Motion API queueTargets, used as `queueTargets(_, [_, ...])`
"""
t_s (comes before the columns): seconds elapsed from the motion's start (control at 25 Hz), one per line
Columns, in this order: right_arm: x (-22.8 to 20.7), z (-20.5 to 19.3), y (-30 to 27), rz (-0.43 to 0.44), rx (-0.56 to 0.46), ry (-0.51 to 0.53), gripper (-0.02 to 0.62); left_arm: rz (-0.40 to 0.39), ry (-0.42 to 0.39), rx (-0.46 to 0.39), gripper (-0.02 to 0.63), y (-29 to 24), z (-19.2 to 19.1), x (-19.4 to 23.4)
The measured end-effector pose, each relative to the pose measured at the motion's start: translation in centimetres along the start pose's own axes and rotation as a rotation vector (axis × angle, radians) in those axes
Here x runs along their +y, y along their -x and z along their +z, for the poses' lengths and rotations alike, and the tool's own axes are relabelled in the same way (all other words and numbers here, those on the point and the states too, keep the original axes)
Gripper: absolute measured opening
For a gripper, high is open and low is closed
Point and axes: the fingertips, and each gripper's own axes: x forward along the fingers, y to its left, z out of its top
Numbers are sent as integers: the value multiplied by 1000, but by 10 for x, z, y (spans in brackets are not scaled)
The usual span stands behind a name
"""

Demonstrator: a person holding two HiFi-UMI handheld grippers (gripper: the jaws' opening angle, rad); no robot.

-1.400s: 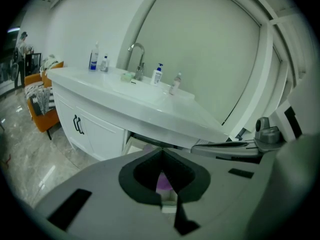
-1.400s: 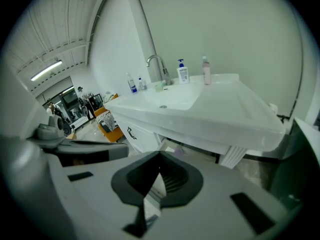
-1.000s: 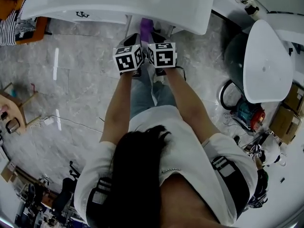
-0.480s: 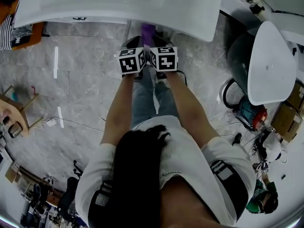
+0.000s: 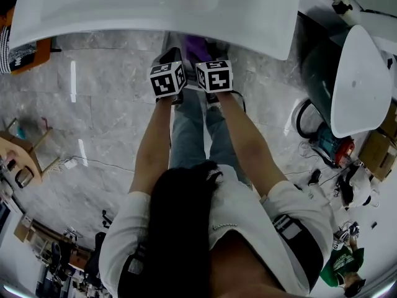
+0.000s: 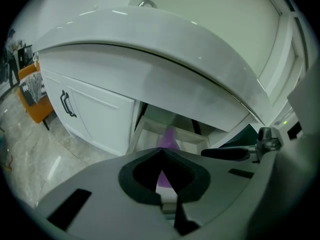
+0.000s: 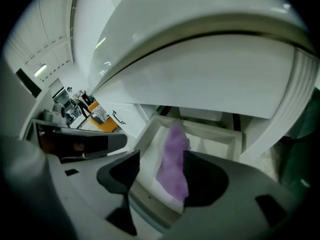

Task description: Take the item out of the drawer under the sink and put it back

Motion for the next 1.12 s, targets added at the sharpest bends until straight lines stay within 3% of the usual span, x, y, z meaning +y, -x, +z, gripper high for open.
queueTargets(0.4, [-17, -22, -47, -16, 96, 50, 298, -17, 3, 32, 3, -26, -8, 12])
queueTargets(0.64, [-27, -38, -64, -81, 151, 98, 298, -12, 3, 51, 3, -31, -17, 16])
queueTargets(0.88, [-36, -46, -75, -107, 190, 109, 299, 14, 1, 33, 3, -35, -17, 20])
queueTargets(1.0, [-41, -46, -82, -132, 201, 132, 299, 40, -45, 3, 3, -36, -10, 21])
queueTargets(1.12, [-45, -50, -89, -148, 231, 149, 299, 28, 45, -3, 3, -37, -10, 26])
